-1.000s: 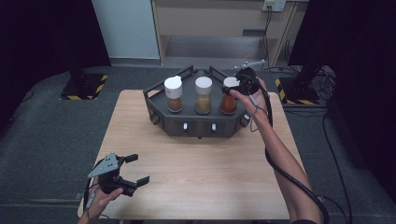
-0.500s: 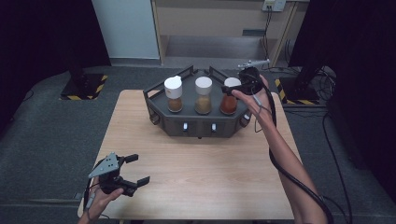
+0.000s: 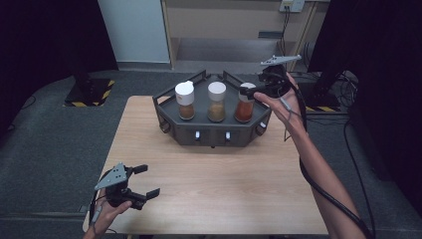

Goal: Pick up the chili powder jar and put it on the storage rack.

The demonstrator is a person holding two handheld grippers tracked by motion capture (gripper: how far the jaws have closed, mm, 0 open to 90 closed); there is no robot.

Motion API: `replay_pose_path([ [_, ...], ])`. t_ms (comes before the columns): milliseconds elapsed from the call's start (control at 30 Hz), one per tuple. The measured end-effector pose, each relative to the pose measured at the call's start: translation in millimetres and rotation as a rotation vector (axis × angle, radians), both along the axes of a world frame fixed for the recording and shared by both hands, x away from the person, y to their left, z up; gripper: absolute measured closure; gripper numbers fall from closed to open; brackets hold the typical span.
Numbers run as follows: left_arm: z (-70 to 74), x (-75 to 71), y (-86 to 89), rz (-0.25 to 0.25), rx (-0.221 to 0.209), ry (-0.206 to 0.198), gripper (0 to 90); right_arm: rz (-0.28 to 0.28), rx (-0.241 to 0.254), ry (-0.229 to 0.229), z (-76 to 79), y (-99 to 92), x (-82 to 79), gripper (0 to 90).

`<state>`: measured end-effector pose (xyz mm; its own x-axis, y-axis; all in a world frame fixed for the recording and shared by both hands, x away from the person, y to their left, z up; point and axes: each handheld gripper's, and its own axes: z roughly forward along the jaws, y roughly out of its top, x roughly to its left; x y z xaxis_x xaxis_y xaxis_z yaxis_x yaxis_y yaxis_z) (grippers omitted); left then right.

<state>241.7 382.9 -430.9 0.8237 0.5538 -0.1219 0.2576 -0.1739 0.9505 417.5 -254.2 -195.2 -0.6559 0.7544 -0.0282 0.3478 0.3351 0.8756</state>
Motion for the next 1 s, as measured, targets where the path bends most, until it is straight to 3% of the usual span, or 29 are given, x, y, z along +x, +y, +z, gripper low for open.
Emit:
replay_pose_path([
  [200, 0.0, 0.0, 0.0, 0.000, 0.000, 0.000, 0.7, 0.028, 0.020, -0.029, 8.6, -10.8, -17.7, 12.0],
  [467, 0.3, 0.0, -0.3, 0.000, 0.002, 0.001, 0.7, 0.069, 0.052, -0.064, 6.6, -27.7, -40.0, 12.1],
  [1000, 0.7, -0.1, -0.9, 0.000, 0.006, 0.001, 0.7, 0.171, 0.113, -0.111, -19.8, -60.1, -91.1, 11.9],
])
